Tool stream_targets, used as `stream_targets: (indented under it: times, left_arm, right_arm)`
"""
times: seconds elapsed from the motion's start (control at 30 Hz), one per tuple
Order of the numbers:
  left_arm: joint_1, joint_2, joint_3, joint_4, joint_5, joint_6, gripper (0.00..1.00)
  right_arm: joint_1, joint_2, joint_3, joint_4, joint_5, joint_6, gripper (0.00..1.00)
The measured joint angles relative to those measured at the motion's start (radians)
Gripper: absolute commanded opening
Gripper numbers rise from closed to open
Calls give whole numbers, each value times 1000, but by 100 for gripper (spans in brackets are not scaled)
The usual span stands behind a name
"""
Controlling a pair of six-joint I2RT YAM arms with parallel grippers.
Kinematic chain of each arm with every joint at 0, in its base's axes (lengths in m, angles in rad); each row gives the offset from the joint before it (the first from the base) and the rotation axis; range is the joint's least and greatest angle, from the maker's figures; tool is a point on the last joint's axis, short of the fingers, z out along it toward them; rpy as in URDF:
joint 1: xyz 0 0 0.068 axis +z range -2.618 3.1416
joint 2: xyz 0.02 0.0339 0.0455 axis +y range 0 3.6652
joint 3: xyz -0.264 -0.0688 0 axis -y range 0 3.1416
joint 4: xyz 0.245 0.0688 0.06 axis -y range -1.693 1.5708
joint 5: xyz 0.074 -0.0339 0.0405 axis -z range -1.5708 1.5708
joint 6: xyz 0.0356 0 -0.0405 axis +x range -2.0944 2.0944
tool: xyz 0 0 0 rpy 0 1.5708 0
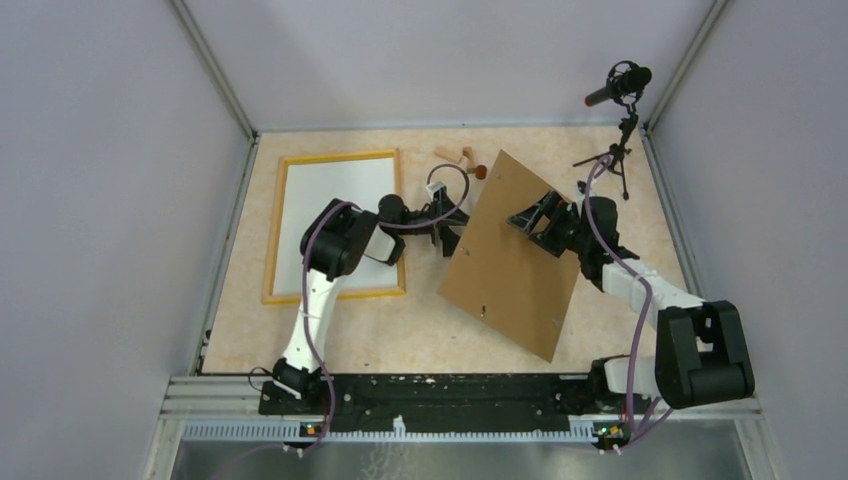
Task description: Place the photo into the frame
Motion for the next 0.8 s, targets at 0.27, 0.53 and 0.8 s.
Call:
stream_targets:
  times: [0.27,0.53,0.8]
  left_arm:
    - [11,-71,-76,5,-19,58,98]
    - [19,-232,-138,37,-18,173,99]
    - [-7,-348,-151,-238,-22,475,94]
  right_arm:
    - [0,-12,-13,12,-27,-20,95]
    - [0,-31,-44,-39,-31,-43,95]
    - [-1,-35,-51,-39,-29,-57,95]
